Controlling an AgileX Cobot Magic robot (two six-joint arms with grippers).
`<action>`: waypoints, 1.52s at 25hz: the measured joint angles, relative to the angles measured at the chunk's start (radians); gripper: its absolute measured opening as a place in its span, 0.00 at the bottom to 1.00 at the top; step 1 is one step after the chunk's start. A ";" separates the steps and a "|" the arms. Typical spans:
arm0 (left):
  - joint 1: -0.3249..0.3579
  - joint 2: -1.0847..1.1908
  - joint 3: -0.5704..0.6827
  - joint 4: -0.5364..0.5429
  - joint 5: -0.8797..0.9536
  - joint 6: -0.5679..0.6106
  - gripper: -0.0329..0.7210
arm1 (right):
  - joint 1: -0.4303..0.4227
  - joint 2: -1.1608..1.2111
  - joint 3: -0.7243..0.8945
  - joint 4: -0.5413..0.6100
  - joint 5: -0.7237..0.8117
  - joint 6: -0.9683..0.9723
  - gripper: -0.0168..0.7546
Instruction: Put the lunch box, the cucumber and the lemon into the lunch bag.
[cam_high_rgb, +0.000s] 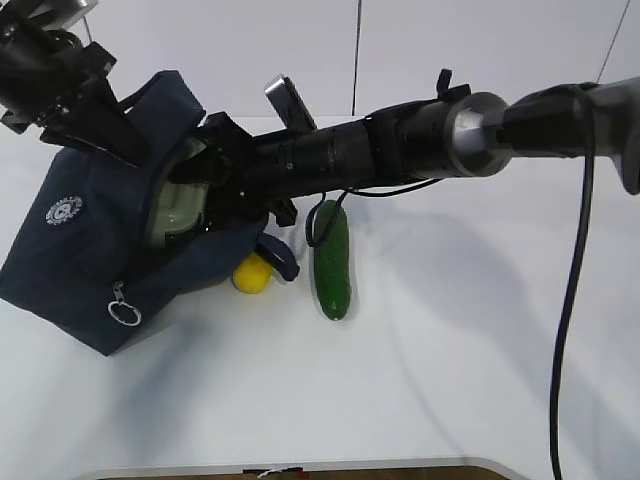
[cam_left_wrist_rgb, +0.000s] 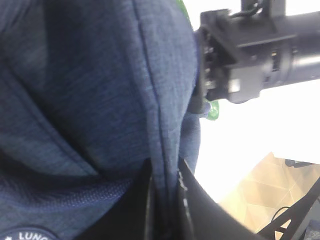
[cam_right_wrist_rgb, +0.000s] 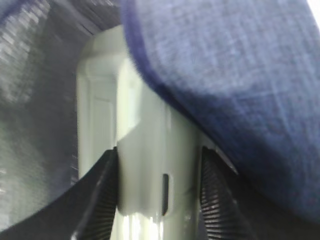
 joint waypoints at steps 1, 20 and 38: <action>0.000 0.000 0.000 -0.002 -0.003 0.000 0.06 | 0.000 0.000 0.000 0.000 -0.011 0.001 0.50; 0.000 0.002 -0.002 -0.002 -0.010 0.000 0.06 | 0.000 0.052 -0.004 -0.054 0.026 0.037 0.55; 0.000 0.002 -0.002 0.017 0.005 0.000 0.06 | 0.000 0.050 -0.009 -0.044 0.153 -0.016 0.56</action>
